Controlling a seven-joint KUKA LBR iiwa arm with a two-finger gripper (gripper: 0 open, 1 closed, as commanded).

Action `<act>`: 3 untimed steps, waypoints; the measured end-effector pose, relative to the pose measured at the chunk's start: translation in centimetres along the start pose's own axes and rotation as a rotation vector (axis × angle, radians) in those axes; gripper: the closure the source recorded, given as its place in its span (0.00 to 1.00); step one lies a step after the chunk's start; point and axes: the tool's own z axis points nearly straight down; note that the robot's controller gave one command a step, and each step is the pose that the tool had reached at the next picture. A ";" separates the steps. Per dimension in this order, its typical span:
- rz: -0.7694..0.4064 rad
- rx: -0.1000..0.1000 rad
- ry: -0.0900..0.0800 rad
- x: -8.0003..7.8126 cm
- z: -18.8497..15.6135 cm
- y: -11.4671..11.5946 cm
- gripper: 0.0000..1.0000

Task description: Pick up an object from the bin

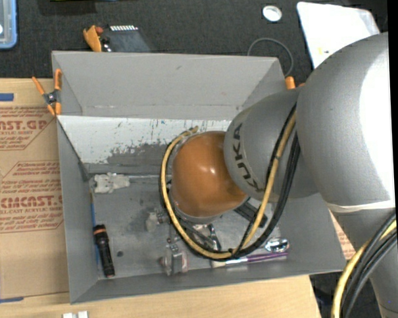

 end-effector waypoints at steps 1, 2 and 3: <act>-0.201 0.001 0.006 1.4 -0.8 -10.8 0.00; -0.168 -0.002 -0.002 2.1 1.0 -9.5 0.00; 0.136 -0.001 0.000 2.6 1.9 -11.9 1.00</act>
Offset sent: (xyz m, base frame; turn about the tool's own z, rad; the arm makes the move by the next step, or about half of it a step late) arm -0.0073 -0.0795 -0.0206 -0.1531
